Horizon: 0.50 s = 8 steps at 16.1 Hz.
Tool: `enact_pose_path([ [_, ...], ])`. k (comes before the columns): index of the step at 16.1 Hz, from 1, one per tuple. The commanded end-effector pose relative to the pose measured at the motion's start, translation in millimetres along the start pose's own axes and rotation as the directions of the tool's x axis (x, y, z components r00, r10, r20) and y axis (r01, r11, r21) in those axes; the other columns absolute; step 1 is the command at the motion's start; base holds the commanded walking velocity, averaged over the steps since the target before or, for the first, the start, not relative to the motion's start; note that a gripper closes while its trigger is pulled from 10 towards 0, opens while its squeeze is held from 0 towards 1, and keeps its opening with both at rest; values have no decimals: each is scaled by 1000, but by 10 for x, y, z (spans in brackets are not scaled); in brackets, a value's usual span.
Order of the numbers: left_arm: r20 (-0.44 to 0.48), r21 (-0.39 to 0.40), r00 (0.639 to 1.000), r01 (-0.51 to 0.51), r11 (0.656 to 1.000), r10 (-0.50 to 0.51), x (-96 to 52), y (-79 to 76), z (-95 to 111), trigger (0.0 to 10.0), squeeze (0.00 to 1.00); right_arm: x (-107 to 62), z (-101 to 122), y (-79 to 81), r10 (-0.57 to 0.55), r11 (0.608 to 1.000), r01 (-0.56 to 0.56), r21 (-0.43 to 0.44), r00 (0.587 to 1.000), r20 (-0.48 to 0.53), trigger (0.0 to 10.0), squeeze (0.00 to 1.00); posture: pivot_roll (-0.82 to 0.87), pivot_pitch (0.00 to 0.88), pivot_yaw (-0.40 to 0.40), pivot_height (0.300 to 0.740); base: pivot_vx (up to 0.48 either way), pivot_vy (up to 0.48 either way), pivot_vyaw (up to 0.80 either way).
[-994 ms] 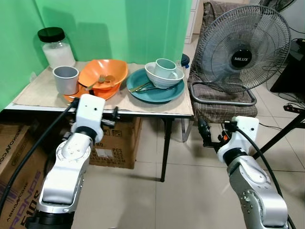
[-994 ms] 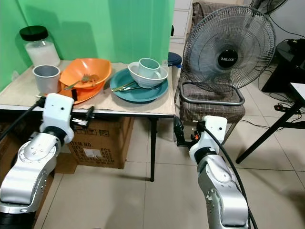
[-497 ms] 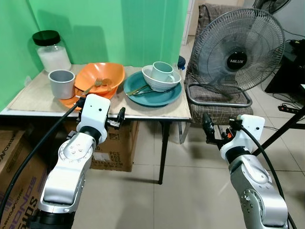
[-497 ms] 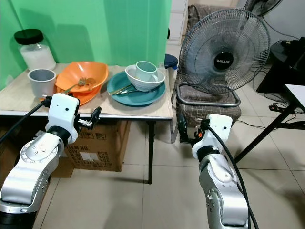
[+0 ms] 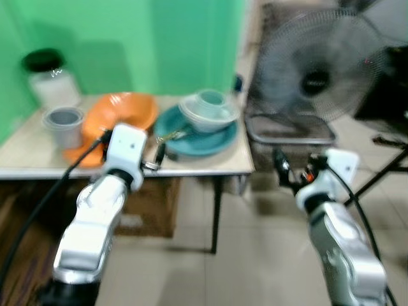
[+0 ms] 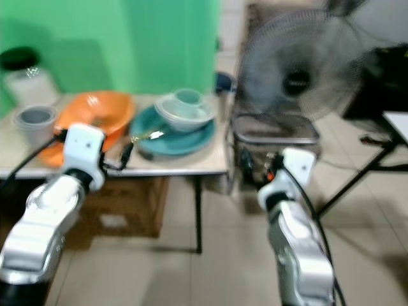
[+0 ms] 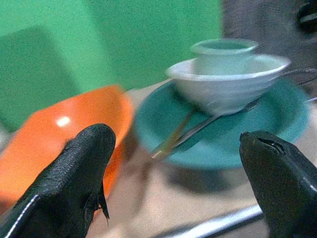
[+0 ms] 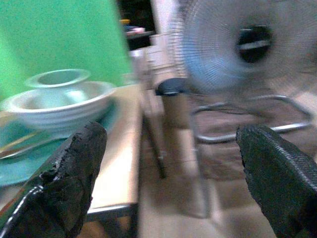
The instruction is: Setting the table
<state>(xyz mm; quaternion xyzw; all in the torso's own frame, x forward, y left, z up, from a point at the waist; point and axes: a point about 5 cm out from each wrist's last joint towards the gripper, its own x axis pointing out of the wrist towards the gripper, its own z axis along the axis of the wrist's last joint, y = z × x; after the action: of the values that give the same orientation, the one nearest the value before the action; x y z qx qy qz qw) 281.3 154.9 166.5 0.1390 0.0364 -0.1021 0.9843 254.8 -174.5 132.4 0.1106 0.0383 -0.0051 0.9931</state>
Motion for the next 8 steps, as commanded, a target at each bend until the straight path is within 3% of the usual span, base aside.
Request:
enact_pose_path([
  [1, -8, 10, 1000, -13, 1000, 13, -9, 59, -13, 10000, 0, 7, -8, 18, 5, 1000, -5, 11, 1000, -5, 10000, 0, -61, 0, -3, 740, 345, 0, -800],
  [3, -5, 14, 1000, -12, 1000, 12, 7, 70, 1, 10000, 0, 5, 20, 8, 8, 1000, -8, 1, 1000, 13, 10000, 0, -61, 0, -1, 740, 345, 0, -622],
  [7, -2, 16, 1000, -20, 1000, 20, 14, 75, 20, 10000, 0, 46, 37, 8, 54, 997, -54, -49, 999, 2, 10000, 0, -61, 0, 9, 740, 341, 0, 0],
  [8, -1, 17, 1000, -21, 1000, 21, 15, 76, 22, 10000, 0, 65, 52, 6, 58, 997, -58, -60, 998, 3, 10000, 0, -58, 0, 8, 740, 337, 0, 513],
])
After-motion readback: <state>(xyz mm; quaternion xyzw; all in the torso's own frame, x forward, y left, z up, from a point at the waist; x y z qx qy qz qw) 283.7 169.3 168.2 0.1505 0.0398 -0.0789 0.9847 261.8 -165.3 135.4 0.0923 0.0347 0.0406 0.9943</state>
